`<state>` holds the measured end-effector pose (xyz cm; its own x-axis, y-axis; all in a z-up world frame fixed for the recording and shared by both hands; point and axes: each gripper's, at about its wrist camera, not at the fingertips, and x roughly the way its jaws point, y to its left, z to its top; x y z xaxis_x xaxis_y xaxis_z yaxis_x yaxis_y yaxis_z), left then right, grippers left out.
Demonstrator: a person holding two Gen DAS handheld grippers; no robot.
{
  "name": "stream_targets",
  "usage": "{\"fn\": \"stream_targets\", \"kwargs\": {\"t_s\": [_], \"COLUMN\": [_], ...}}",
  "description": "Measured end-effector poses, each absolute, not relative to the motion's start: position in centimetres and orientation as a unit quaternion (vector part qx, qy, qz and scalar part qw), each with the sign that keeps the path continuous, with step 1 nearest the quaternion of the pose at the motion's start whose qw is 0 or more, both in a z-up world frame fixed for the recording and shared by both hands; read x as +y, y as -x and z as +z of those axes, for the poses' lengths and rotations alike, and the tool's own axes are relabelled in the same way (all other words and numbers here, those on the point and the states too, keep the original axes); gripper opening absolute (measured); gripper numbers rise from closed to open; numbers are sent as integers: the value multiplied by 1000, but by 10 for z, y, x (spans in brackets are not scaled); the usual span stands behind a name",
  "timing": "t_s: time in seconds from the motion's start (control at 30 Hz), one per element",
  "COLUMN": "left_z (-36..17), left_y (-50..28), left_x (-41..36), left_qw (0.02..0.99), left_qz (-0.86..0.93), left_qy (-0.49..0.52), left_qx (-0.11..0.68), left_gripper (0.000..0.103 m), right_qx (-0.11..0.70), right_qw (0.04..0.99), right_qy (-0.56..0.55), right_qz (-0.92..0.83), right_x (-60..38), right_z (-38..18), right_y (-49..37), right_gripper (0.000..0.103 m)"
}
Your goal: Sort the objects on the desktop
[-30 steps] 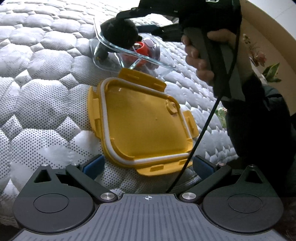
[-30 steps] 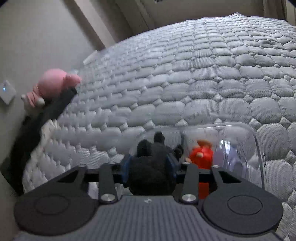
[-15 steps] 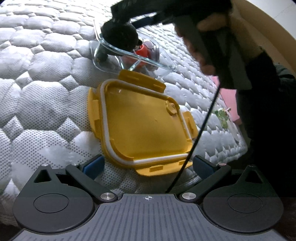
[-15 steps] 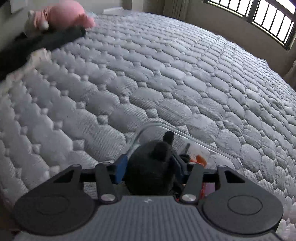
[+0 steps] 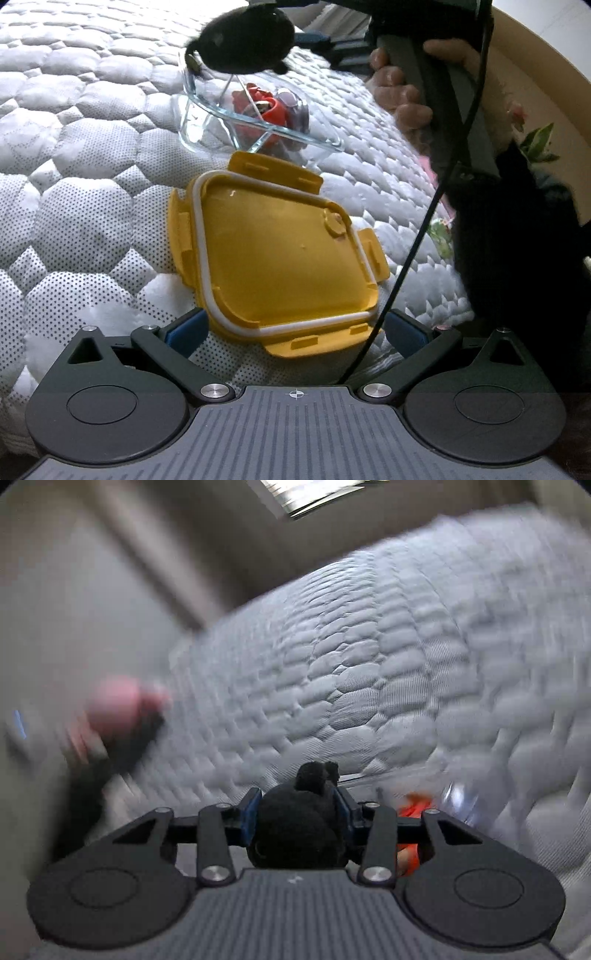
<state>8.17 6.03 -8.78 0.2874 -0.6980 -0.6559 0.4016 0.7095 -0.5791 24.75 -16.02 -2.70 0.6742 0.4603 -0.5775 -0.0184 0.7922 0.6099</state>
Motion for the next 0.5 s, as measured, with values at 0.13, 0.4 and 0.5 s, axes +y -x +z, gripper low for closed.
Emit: {"fn": "stream_targets", "kwargs": {"t_s": [0.13, 0.4, 0.5], "left_z": [-87, -86, -87], "left_y": [-81, -78, -79], "left_x": [59, 55, 55], "left_qw": [788, 788, 787], "left_qz": [-347, -347, -347], "left_qy": [149, 143, 145], "left_qx": [487, 488, 488], "left_gripper": [103, 103, 103], "right_qx": [355, 354, 374], "right_qw": [837, 880, 884], "right_qy": [-401, -294, -253], "right_qz": [115, 116, 123], "right_x": [-174, -153, -155], "right_z": [-66, -57, -47], "right_y": [-230, -211, -201], "right_gripper": [45, 64, 65]}}
